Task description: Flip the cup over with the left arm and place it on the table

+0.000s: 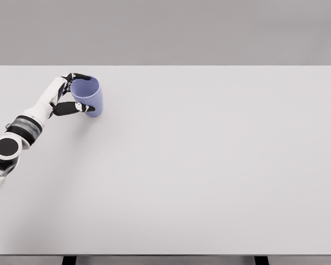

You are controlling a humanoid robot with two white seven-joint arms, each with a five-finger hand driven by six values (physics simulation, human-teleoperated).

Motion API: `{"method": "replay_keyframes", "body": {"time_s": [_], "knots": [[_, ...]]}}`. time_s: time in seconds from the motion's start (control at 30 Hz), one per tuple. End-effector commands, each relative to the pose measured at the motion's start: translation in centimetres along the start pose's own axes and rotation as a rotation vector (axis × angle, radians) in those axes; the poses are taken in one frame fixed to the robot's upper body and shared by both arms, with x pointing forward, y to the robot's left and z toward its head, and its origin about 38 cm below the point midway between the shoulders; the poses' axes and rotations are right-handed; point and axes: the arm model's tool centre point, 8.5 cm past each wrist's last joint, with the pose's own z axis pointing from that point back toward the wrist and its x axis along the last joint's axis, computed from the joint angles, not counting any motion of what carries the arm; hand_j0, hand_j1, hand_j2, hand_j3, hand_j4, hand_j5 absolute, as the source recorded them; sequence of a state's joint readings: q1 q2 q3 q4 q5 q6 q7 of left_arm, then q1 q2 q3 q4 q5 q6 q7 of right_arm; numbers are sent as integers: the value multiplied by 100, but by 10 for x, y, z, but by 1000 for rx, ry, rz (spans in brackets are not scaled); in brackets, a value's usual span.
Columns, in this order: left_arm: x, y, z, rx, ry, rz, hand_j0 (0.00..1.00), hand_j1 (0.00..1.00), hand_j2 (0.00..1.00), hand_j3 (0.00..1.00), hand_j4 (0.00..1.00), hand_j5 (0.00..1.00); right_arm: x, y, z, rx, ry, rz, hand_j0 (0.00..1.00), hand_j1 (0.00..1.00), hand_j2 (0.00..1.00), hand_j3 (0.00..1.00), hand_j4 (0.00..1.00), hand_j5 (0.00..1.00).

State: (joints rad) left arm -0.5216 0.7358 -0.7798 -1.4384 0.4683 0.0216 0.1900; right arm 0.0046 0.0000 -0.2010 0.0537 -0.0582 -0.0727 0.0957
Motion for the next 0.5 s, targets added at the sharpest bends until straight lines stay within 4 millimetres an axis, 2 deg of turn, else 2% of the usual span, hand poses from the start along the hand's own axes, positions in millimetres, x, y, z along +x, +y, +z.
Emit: {"method": "replay_keyframes", "body": {"time_s": [0.0, 0.27, 0.47], "knots": [[0, 0, 0, 1, -1, -2, 75, 75, 75, 75, 75, 75, 0, 0, 0, 1, -1, 0, 100, 100, 100, 100, 100, 100], [1, 1, 0, 1, -3, -3, 76, 76, 76, 76, 76, 76, 0, 0, 0, -1, 1, 0, 100, 100, 100, 100, 100, 100], [2, 0, 0, -2, -5, -1, 84, 84, 84, 84, 84, 84, 0, 0, 0, 1, -1, 0, 100, 100, 100, 100, 100, 100]]}}
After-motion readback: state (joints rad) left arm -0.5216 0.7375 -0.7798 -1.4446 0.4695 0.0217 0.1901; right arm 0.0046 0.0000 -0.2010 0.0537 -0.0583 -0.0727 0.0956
